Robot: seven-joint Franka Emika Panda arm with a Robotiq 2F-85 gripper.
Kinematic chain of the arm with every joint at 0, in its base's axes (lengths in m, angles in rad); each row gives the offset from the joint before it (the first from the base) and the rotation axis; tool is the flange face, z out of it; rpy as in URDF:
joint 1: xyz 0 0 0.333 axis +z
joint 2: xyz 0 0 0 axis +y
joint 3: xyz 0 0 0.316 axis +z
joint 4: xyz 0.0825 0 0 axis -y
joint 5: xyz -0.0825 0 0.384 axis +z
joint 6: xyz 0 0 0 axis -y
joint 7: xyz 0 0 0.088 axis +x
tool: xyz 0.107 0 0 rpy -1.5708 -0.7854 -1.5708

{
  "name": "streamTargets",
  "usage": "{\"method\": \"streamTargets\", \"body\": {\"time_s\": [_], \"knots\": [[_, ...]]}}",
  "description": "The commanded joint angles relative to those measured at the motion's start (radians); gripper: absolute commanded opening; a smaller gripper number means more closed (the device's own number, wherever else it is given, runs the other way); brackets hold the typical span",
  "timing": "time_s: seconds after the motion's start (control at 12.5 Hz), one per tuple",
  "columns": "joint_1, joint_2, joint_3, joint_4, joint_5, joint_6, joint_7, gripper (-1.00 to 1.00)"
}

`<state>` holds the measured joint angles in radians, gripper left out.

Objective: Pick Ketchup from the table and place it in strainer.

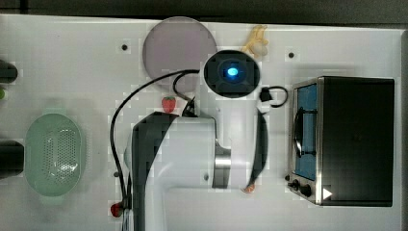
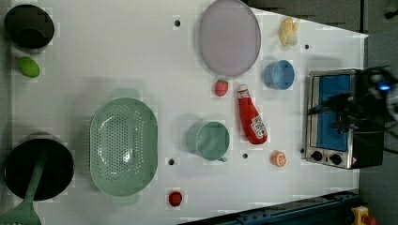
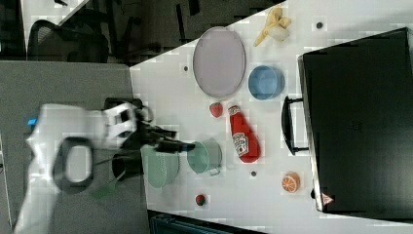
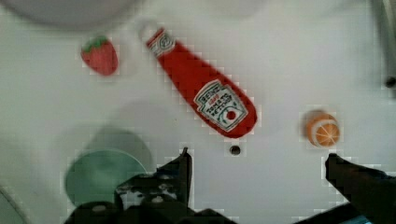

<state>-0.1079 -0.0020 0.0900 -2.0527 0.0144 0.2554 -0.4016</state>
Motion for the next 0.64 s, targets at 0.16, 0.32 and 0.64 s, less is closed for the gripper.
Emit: {"method": "streamTargets", "body": {"time_s": [0.16, 0.32, 0.64], "knots": [[-0.002, -0.007, 0.001, -0.14, 0.012, 0.189, -0.417, 1.0], [-0.001, 0.019, 0.008, -0.206, 0.012, 0.302, -0.509, 1.0], [0.007, 0.113, 0.009, -0.288, -0.002, 0.484, -0.522, 1.0]]}}
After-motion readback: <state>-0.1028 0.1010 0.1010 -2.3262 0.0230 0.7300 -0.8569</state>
